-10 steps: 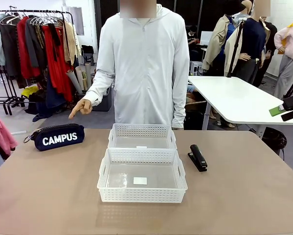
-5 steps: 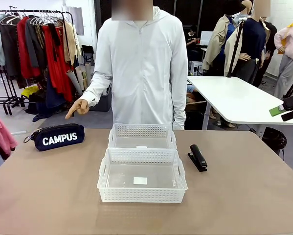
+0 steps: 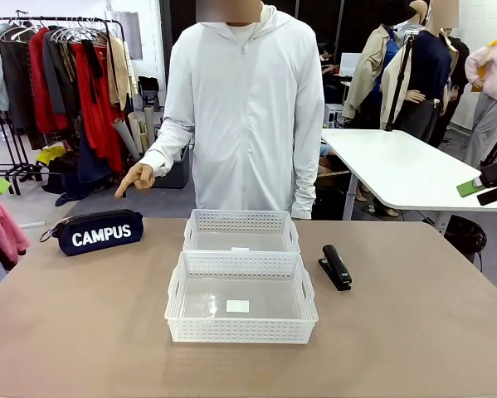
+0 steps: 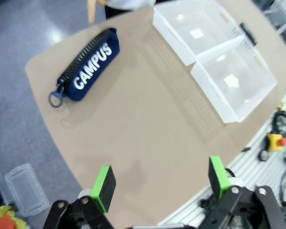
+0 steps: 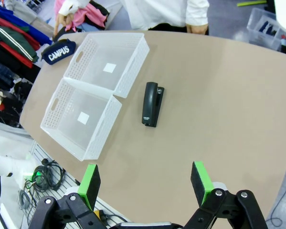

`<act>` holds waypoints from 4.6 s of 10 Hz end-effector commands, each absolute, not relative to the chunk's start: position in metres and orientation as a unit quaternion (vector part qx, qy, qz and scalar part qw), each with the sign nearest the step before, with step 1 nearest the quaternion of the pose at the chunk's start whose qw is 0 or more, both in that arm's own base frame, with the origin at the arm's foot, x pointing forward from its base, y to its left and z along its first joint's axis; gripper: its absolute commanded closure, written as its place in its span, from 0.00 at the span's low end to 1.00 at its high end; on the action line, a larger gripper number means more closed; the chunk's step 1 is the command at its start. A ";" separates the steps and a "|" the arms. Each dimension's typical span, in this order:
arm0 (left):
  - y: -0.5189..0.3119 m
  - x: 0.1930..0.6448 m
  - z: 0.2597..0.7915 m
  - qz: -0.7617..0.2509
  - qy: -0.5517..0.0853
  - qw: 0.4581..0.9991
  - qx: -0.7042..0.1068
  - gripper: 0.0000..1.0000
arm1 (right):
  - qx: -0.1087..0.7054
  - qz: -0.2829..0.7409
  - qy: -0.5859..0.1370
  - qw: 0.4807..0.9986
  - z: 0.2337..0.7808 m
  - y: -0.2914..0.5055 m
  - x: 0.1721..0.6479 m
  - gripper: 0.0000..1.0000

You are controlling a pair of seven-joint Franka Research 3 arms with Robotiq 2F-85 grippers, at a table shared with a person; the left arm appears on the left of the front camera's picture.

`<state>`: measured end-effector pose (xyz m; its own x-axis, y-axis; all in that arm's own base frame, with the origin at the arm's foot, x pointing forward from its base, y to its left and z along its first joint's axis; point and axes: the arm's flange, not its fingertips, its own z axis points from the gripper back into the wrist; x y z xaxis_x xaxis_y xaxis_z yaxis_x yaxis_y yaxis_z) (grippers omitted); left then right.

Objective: Distribute items into two baskets.
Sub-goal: Pick up the Pencil pouch that the person points to.

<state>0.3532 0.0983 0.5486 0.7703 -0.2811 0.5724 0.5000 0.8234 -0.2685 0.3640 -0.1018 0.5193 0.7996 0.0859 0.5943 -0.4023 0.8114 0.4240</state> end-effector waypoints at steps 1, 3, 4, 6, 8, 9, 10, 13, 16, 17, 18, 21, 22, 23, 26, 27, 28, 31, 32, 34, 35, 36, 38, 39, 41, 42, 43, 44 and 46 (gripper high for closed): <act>0.098 0.391 0.562 -0.249 -0.229 0.924 -0.177 0.00 | 0.279 0.136 -0.288 0.906 0.520 -0.101 0.364 0.00; 0.085 0.439 0.559 -0.275 -0.186 0.932 -0.146 0.00 | 0.279 0.136 -0.288 0.906 0.520 -0.101 0.364 0.00; 0.079 0.465 0.556 -0.281 -0.168 0.936 -0.130 0.00 | 0.279 0.136 -0.288 0.906 0.520 -0.101 0.364 0.00; 0.071 0.511 0.556 -0.299 -0.152 0.936 -0.108 0.00 | 0.279 0.136 -0.288 0.906 0.520 -0.101 0.364 0.00; 0.061 0.557 0.553 -0.326 -0.132 0.932 -0.087 0.00 | 0.279 0.136 -0.288 0.906 0.520 -0.101 0.364 0.00; 0.057 0.579 0.546 -0.337 -0.117 0.932 -0.072 0.00 | 0.279 0.136 -0.288 0.906 0.520 -0.101 0.364 0.00; 0.053 0.599 0.538 -0.351 -0.104 0.928 -0.066 0.00 | 0.279 0.136 -0.288 0.906 0.520 -0.101 0.364 0.00; 0.051 0.657 0.517 -0.361 -0.077 0.926 -0.078 0.00 | 0.279 0.136 -0.288 0.906 0.520 -0.101 0.364 0.00; 0.037 0.682 0.503 -0.369 -0.042 0.926 -0.070 0.00 | 0.279 0.136 -0.288 0.906 0.520 -0.101 0.364 0.00; 0.034 0.687 0.496 -0.372 -0.037 0.925 -0.072 0.00 | 0.279 0.136 -0.288 0.906 0.520 -0.101 0.364 0.00; 0.032 0.690 0.492 -0.371 -0.039 0.926 -0.064 0.00 | 0.279 0.136 -0.288 0.906 0.520 -0.101 0.364 0.00; 0.028 0.693 0.486 -0.375 -0.070 0.924 -0.029 0.00 | 0.279 0.136 -0.288 0.906 0.520 -0.101 0.364 0.00; 0.028 0.693 0.486 -0.377 -0.059 0.924 -0.029 0.00 | 0.279 0.136 -0.288 0.906 0.520 -0.101 0.364 0.00; 0.028 0.690 0.488 -0.375 -0.044 0.925 -0.027 0.00 | 0.279 0.136 -0.288 0.906 0.520 -0.101 0.364 0.00; 0.027 0.693 0.486 -0.382 -0.062 0.921 -0.042 0.00 | 0.279 0.136 -0.288 0.906 0.520 -0.101 0.364 0.00; 0.027 0.693 0.486 -0.382 -0.062 0.921 -0.042 0.00 | 0.279 0.136 -0.288 0.906 0.520 -0.101 0.364 0.00; 0.027 0.693 0.486 -0.382 -0.062 0.921 -0.042 0.00 | 0.279 0.136 -0.288 0.906 0.520 -0.101 0.364 0.00; 0.026 0.712 0.481 -0.396 -0.062 0.916 -0.034 0.00 | 0.279 0.136 -0.288 0.906 0.520 -0.101 0.364 0.00; 0.024 0.720 0.478 -0.407 -0.057 0.911 -0.026 0.00 | 0.279 0.136 -0.288 0.906 0.520 -0.101 0.364 0.00; 0.018 0.720 0.461 -0.452 -0.034 0.891 -0.018 0.00 | 0.279 0.136 -0.288 0.906 0.520 -0.101 0.364 0.00; 0.017 0.720 0.450 -0.458 -0.028 0.888 -0.015 0.00 | 0.279 0.136 -0.288 0.906 0.520 -0.101 0.364 0.00; 0.016 0.718 0.441 -0.470 -0.016 0.882 -0.024 0.00 | 0.279 0.136 -0.288 0.906 0.520 -0.101 0.364 0.00; 0.012 0.710 0.427 -0.491 -0.006 0.871 -0.033 0.00 | 0.279 0.136 -0.288 0.906 0.520 -0.101 0.364 0.00; 0.012 0.705 0.422 -0.498 -0.006 0.867 -0.035 0.00 | 0.279 0.136 -0.288 0.906 0.520 -0.101 0.364 0.00; 0.011 0.701 0.403 -0.524 -0.019 0.852 -0.017 0.00 | 0.279 0.136 -0.288 0.906 0.520 -0.101 0.364 0.00; 0.008 0.699 0.395 -0.539 -0.017 0.842 -0.017 0.00 | 0.279 0.136 -0.288 0.906 0.520 -0.101 0.364 0.00; 0.005 0.694 0.387 -0.547 -0.018 0.837 -0.014 0.00 | 0.279 0.136 -0.288 0.906 0.520 -0.101 0.364 0.00; 0.005 0.695 0.381 -0.551 -0.021 0.834 -0.009 0.00 | 0.279 0.136 -0.288 0.906 0.520 -0.101 0.364 0.00; 0.003 0.699 0.366 -0.554 -0.024 0.832 -0.022 0.00 | 0.279 0.136 -0.288 0.906 0.520 -0.101 0.364 0.00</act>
